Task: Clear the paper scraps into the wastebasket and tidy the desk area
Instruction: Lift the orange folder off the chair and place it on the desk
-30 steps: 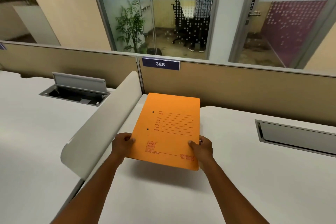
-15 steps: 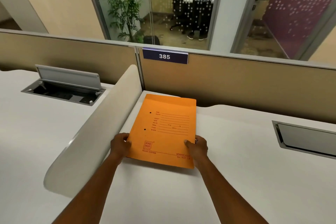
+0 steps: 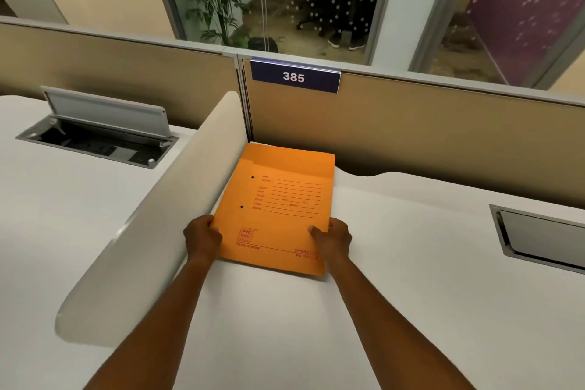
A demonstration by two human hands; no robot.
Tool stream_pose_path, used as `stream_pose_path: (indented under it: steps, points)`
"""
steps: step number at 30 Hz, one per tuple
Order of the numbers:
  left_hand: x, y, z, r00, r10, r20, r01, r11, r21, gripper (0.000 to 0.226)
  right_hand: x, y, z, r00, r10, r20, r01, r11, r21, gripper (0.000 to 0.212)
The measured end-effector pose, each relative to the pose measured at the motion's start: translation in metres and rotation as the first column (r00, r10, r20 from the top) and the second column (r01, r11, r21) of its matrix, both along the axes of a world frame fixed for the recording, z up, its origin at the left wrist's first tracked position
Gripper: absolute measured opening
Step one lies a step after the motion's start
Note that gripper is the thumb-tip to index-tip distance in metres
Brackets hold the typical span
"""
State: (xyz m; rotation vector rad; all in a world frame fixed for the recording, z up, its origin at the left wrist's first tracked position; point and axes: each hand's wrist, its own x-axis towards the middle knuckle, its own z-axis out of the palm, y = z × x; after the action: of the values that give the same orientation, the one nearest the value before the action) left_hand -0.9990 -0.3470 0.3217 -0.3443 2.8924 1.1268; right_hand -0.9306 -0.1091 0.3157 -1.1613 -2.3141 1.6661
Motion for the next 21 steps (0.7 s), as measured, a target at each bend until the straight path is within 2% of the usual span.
stream_pose_path:
  steps: [6, 16, 18, 21]
  points:
    - [0.001, 0.006, 0.005, 0.998, 0.026, -0.051, -0.028, 0.999, -0.038, 0.020, -0.005, -0.011, -0.003, 0.999, 0.032, 0.026, -0.033, 0.999, 0.037, 0.040]
    - [-0.001, 0.009, 0.013, 0.999, 0.002, -0.051, -0.004, 0.999, -0.046, 0.020, -0.005, -0.013, 0.001, 0.991, 0.046, 0.122, -0.072, 0.973, 0.217, 0.041]
    - [0.003, 0.009, 0.015, 0.998, -0.014, -0.053, 0.013, 1.000, -0.020, 0.022, 0.000, -0.012, 0.005, 0.987, 0.058, 0.152, -0.097, 0.959, 0.265, 0.044]
    - [0.012, 0.010, 0.018, 0.996, -0.043, -0.072, 0.048, 0.997, 0.061, 0.013, 0.009, -0.006, 0.012, 0.984, 0.064, 0.169, -0.108, 0.957, 0.268, 0.051]
